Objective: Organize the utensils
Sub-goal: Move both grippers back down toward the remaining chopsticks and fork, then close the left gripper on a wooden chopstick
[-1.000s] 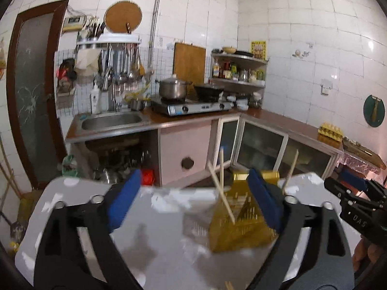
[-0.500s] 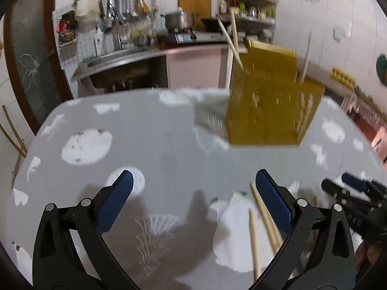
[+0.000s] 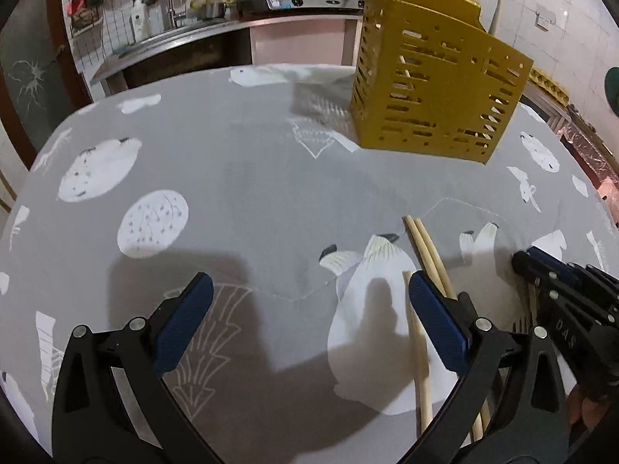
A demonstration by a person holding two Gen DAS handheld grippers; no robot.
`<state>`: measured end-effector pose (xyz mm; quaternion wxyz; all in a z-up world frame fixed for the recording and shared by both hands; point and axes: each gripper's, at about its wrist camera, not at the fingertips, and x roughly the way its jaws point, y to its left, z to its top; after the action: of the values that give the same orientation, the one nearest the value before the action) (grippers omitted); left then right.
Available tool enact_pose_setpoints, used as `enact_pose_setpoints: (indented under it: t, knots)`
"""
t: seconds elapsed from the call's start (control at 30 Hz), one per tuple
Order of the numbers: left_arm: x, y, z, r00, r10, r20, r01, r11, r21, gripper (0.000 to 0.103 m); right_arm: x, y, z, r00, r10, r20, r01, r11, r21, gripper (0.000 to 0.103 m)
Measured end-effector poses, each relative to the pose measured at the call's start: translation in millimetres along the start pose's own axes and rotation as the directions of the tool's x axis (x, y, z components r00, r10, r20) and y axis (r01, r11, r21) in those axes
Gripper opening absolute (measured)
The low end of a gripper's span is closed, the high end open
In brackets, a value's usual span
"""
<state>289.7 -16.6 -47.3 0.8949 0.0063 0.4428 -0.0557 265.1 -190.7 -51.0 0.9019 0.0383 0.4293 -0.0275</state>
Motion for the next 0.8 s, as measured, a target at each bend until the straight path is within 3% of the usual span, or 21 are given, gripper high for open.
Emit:
enact_pose_setpoints:
  t: [0.3,0.43,0.53,0.7,0.8]
  knots:
    - [2,-17,-14,0.997,-0.042,-0.063,0.044,0.999,0.028,0.097,0,-29,13,0.999,-0.035,0.036,0.036,0.999,-0.020,0.012]
    - [3,-26,-17,0.998,-0.015,-0.053,0.018,0.998,0.067,0.088,2,-54,15,0.999,-0.005,0.031,0.003,0.998,0.062,0.012]
    - [4,-29,-14,0.998,-0.029,-0.047,0.032,0.997,0.067,0.075,5,-50,12,1.000,-0.004,0.028,0.002,0.998,0.058,0.012]
    - [6,-30,-3,0.996,-0.066,-0.058,0.070,0.996,0.059,0.038,7,-38,11,0.999,0.008,0.033,-0.009,0.999,0.034,0.011]
    - [8,-32,1,0.994,-0.090,-0.069,0.093,0.994,0.053,0.022,5,-35,11,0.999,0.015,0.046,-0.017,0.999,0.039,0.011]
